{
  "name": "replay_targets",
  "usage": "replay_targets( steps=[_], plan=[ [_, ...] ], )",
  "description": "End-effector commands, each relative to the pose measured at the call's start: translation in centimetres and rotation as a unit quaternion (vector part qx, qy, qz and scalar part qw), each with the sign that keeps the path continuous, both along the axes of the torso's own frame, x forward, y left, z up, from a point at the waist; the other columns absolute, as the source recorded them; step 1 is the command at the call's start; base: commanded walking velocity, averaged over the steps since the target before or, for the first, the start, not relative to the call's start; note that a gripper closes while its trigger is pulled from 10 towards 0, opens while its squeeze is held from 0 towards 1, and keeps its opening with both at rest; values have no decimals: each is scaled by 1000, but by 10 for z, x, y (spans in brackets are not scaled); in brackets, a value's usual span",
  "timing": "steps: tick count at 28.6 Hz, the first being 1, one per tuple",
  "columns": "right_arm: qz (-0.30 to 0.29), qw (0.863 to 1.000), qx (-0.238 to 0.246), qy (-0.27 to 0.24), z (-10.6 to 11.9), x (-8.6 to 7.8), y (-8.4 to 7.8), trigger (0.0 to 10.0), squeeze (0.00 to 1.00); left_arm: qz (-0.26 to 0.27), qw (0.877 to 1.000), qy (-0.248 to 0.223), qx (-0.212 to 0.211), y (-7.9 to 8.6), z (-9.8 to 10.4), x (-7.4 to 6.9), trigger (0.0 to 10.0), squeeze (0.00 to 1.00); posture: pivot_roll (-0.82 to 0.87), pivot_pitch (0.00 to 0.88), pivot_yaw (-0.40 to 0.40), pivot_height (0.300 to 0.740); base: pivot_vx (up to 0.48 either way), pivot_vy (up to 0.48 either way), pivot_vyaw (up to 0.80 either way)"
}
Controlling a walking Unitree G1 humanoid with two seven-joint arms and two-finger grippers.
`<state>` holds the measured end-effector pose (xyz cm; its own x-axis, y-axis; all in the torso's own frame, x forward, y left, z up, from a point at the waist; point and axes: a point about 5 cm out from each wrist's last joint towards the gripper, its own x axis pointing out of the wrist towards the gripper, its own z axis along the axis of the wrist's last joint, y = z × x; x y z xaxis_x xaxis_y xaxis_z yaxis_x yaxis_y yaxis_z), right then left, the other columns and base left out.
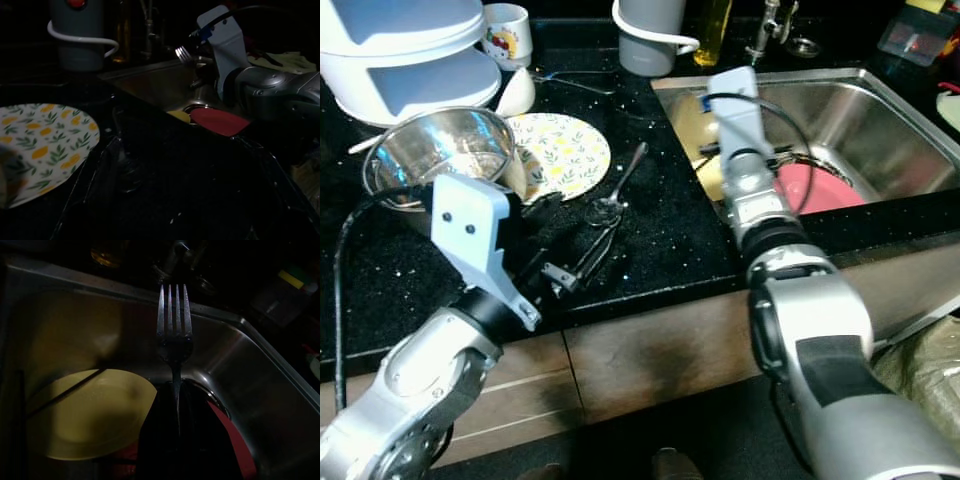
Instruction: Kitchen organization
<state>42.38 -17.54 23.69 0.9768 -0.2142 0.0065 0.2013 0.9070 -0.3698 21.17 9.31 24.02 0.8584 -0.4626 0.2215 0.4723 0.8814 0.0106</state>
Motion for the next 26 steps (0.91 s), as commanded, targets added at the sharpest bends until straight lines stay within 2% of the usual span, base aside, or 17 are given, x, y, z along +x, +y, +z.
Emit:
replay_targets(
  steps=[1, 3, 4, 5, 6, 11, 12, 13, 14, 15, 17, 19, 23, 26],
  plan=[
    [2, 1000, -3, 12, -7, -1, -2, 10000, 0, -10, 1000, 8, 2, -3, -2, 0, 10000, 0, 149, 56, -66, 732, 0, 0, 0],
    [2, 1000, -1, 13, -8, -1, -3, 10000, 0, -10, 1000, 7, 2, -3, -1, 0, 10000, 0, 149, 56, -66, 732, 0, 0, 0],
    [5, 1000, 3, 15, -10, -2, -4, 10000, 851, -11, 1000, 7, 2, -3, -1, 0, 10000, 0, 150, 57, -65, 732, 0, 0, 0],
    [5, 1000, 3, 15, -10, -2, -4, 10000, 851, -11, 1000, 7, 2, -3, -1, 0, 10000, 0, 150, 57, -65, 732, 0, 0, 0],
    [9, 1000, 8, 19, -12, -2, -5, 10000, 1000, -11, 1000, 7, 2, -3, -1, 0, 10000, 0, 150, 57, -64, 732, 0, 0, 0],
    [18, 999, 45, 20, -15, -2, -5, 10000, 1000, -11, 1000, 7, 3, -2, -1, 0, 10000, 0, 149, 58, -64, 732, 0, 0, 0],
    [22, 997, 73, 12, -13, -2, -5, 10000, 1000, -10, 1000, 6, 3, -2, -1, 0, 10000, 0, 147, 58, -65, 732, 0, 0, 0],
    [52, 992, 119, -3, -9, -1, -2, 10000, 0, -9, 1000, 5, 3, -2, -1, 0, 10000, 0, 148, 58, -67, 732, 0, 0, 0],
    [73, 986, 150, -16, -5, -1, 0, 10000, 0, -9, 1000, 5, 3, -2, 0, 1, 10000, 0, 147, 59, -67, 732, 0, 0, 0],
    [73, 986, 150, -16, -5, -1, 0, 10000, 0, -9, 1000, 5, 3, -2, 0, 1, 10000, 0, 147, 59, -67, 732, 0, 0, 0],
    [136, 959, 239, -61, 7, 0, 6, 10000, 0, -5, 1000, 3, 3, -1, 0, 1, 10000, 0, 146, 59, -67, 732, 0, 0, 0],
    [198, 930, 293, -98, 18, -2, 13, 10000, 0, -1, 1000, 0, 2, 0, 1, 2, 10000, 0, 143, 58, -67, 732, 0, 0, 0],
    [270, 900, 313, -137, 25, -8, 20, 10000, 0, 16, 1000, -8, 9, 3, 3, 6, 10000, 0, 134, 56, -68, 732, 0, 0, 198],
    [287, 894, 313, -146, 23, -11, 20, 10000, 0, 26, 1000, -14, 11, 5, 4, 8, 10000, 0, 130, 55, -67, 732, 0, 0, 794]
  ],
)
